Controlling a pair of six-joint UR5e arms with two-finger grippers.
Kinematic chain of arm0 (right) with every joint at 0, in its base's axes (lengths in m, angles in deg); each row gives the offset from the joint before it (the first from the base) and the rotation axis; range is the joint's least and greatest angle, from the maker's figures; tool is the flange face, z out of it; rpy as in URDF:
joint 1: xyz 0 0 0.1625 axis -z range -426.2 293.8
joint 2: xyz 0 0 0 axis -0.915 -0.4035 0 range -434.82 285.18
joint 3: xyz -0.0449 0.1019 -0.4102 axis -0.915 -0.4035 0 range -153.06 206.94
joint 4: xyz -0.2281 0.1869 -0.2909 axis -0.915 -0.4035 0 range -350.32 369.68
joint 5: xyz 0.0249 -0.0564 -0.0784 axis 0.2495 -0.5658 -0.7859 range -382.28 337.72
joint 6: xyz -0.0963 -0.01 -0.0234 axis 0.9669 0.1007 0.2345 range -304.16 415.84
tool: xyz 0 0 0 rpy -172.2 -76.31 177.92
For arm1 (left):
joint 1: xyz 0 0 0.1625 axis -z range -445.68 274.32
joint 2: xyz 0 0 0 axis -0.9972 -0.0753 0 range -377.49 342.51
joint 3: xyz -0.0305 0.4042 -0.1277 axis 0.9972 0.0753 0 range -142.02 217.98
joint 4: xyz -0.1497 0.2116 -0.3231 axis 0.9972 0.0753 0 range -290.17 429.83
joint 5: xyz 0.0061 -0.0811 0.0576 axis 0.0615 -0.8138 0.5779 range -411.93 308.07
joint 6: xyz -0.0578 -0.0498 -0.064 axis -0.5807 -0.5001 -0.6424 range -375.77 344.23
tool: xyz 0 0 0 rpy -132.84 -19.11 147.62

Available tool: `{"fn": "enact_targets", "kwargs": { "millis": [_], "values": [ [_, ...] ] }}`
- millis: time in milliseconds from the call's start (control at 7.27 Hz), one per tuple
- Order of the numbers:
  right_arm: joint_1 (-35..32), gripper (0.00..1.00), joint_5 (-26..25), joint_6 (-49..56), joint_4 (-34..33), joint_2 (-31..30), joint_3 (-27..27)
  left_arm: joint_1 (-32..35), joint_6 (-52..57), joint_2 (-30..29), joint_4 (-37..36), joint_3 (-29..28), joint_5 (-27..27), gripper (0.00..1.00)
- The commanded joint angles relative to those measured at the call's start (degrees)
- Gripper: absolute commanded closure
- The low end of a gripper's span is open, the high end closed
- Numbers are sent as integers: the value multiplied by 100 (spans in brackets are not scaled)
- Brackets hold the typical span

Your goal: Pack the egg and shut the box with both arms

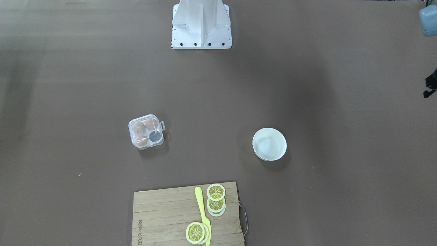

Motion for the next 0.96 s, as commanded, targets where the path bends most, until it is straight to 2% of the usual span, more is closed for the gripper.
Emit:
{"fn": "enact_targets", "kwargs": {
  "millis": [0,275,550,688,826],
  "values": [
    [-374,0,-168,1152,-453,-644,-94,401,551,396,-283,-153,-25,2],
    [-383,0,-176,1126,-461,-692,-112,401,480,434,-161,-381,-7,2],
    [-392,0,-282,1179,56,-752,-51,401,480,609,-177,-478,237,2],
    [-409,0,-325,1179,58,-779,54,392,462,611,-177,-522,335,2],
    [-409,0,-335,1179,49,-745,81,427,471,698,-151,-435,101,2]
  ]
}}
